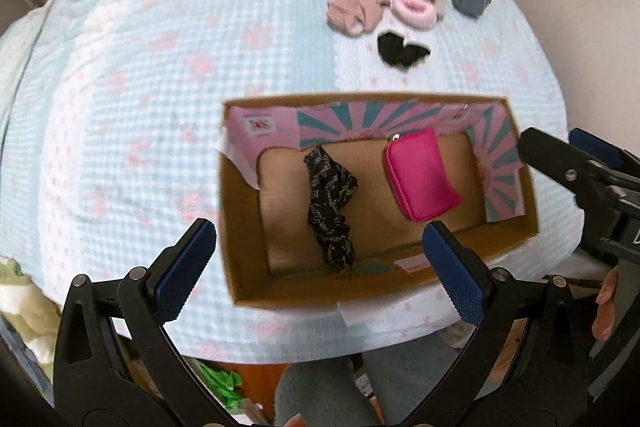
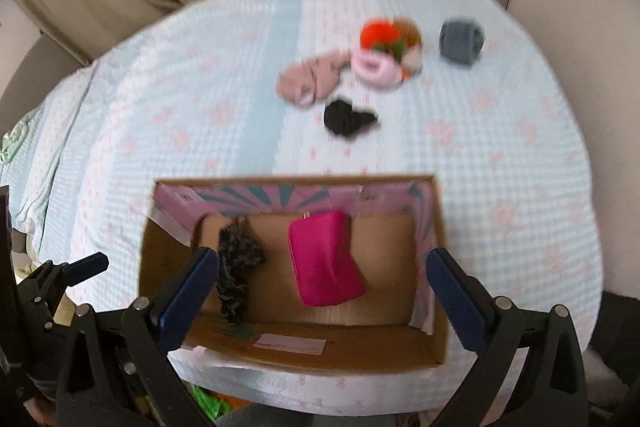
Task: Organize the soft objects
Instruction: 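Move both tools back toward the remaining items on the bed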
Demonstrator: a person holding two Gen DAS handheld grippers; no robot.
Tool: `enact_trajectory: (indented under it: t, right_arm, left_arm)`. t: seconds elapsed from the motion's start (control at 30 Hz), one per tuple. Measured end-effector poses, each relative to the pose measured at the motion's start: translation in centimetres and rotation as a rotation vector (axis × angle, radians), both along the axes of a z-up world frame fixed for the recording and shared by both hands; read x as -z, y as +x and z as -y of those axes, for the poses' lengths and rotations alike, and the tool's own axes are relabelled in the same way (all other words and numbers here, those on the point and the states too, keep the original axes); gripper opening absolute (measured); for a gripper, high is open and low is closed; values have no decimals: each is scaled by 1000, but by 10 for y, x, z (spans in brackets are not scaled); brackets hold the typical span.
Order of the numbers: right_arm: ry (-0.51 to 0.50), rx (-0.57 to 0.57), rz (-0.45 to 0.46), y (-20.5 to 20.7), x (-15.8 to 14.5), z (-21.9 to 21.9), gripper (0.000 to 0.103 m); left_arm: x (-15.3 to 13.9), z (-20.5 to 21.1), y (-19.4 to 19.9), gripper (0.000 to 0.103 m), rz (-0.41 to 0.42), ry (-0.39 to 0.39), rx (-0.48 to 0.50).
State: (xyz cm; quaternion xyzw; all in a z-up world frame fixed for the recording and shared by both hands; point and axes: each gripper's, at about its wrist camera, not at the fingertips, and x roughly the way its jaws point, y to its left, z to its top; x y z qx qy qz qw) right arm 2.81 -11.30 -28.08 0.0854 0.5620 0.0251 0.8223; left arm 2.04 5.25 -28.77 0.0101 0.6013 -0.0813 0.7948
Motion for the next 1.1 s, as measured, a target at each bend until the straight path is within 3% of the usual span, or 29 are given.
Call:
enact_trajectory:
  t: [0.23, 0.57, 0.83, 1.1]
  right_arm:
    - [-52, 13, 182, -30, -75, 0, 103]
    - [-80, 57, 292, -41, -142, 12, 103]
    - [-68, 98, 337, -5, -163, 50, 103]
    - [-21, 97, 338, 59, -163, 106, 103]
  left_arm:
    - [-68, -18, -23, 103, 133, -32, -49]
    - [-143, -24, -26, 103, 293, -55, -66]
    - [-168, -1, 12, 103, 345, -70, -56]
    - [-166, 44, 73, 103, 333, -77, -62]
